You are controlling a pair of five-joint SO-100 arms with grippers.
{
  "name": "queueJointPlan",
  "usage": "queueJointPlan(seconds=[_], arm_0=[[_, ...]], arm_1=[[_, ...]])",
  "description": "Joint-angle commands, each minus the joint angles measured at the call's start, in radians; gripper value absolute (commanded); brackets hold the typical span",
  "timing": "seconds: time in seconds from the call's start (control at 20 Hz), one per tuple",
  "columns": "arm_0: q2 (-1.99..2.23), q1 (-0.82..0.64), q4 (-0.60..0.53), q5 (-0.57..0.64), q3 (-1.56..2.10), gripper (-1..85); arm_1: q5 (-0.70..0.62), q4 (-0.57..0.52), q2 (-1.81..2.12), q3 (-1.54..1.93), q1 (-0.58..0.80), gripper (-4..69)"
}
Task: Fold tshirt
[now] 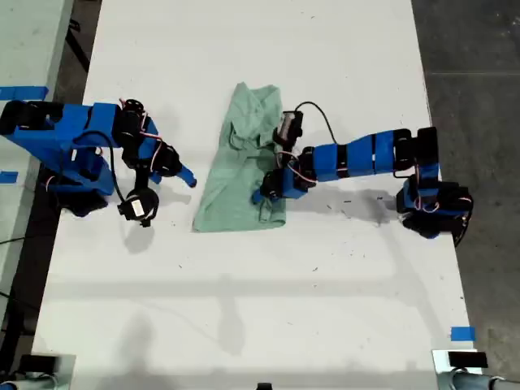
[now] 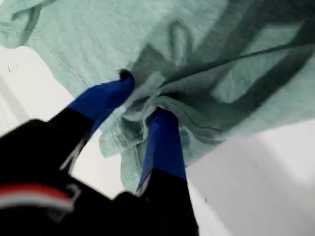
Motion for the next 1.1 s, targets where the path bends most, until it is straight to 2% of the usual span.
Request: queueJointPlan(seconds=[0.0, 0.05, 0.1, 0.25, 0.45, 0.65, 0.9, 1.05], arm_0=[[0.037, 0.015, -0.011, -0.008, -0.014, 27.4], [0.037, 0.018, -0.009, -0.009, -0.015, 27.4], [0.037, 0.020, -0.011, -0.009, -0.018, 27.4], [0.021, 0.029, -0.014, -0.009, -0.040, 27.4], [-0.017, 0.035, -0.020, 0.000, -0.089, 27.6], [-0.054, 0.035, -0.026, 0.015, -0.126, 27.7], [-0.120, 0.035, -0.032, 0.037, -0.193, 28.2], [-0.161, 0.028, -0.074, 0.066, -0.218, 28.4]], arm_1=[[-0.009, 0.166, 0.040, -0.121, -0.003, 27.7], [-0.015, 0.264, 0.069, -0.179, -0.005, 32.2], [-0.029, 0.357, 0.103, -0.241, -0.009, 33.7], [-0.058, 0.597, 0.233, -0.383, -0.021, 33.4], [-0.051, 0.715, 0.486, -0.276, -0.021, 33.8], [-0.048, 0.640, 0.683, -0.034, -0.003, 33.3], [-0.028, 0.606, 0.828, 0.127, 0.017, 31.1], [-0.029, 0.600, 0.851, 0.156, 0.023, 31.0]])
